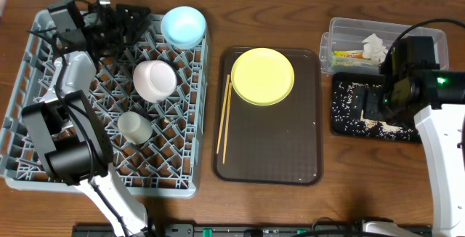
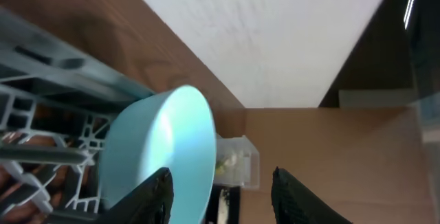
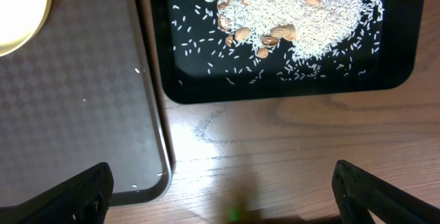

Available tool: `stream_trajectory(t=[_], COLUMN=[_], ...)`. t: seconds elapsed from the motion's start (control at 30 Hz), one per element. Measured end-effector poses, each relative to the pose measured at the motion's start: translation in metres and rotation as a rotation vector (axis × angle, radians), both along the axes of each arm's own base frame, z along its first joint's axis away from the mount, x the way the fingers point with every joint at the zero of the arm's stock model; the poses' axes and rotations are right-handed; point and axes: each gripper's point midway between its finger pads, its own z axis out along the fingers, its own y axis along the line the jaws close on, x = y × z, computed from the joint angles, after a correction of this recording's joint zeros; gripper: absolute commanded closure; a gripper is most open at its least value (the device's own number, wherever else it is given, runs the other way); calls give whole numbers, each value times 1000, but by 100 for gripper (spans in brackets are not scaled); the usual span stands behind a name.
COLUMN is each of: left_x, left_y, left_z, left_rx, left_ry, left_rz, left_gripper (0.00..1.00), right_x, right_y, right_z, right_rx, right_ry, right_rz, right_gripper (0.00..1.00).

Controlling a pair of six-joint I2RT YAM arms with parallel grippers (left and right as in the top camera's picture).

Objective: Sort waste into correct bins and load items into the dishwasher

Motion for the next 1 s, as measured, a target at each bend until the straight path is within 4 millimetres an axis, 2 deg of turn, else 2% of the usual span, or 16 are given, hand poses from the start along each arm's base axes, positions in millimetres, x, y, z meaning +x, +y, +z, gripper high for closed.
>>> stream_trajectory(t=[0.07, 0.1, 0.27, 0.3, 0.33, 0.4, 0.5, 0.63, 0.83, 0.93, 1.0], left_x=[-1, -3, -15, -18, -22, -28, -36, -42, -50, -54, -53], left_y=[-5, -10, -42, -48, -55, -66, -77, -94, -136, -153, -158], left_z=[13, 23, 79, 85, 88, 84, 65, 55, 61, 56, 49], left_rx=[30, 53, 163, 186, 211, 283, 446, 714, 1066, 1195, 1259], left_ry=[-45, -81, -235, -243, -236, -202, -143, -166, -319, -375, -390], left_rz=[-8, -14, -33, -32, -26, -6, 27, 60, 39, -4, -25], left_gripper=[50, 47, 47, 47, 43, 37, 23, 17, 14, 14, 15], right_x=[0, 0, 0, 0, 0, 0, 0, 0, 0, 0, 0], right_y=[0, 0, 0, 0, 0, 0, 0, 0, 0, 0, 0], right_z=[0, 0, 0, 0, 0, 0, 0, 0, 0, 0, 0], right_rx=[0, 0, 0, 0, 0, 0, 0, 0, 0, 0, 0], right_ry=[0, 0, 0, 0, 0, 1, 0, 0, -2, -2, -2], right_rz=[0, 0, 0, 0, 0, 0, 0, 0, 0, 0, 0], right_gripper=[1, 1, 1, 0, 1, 1, 1, 1, 1, 1, 1])
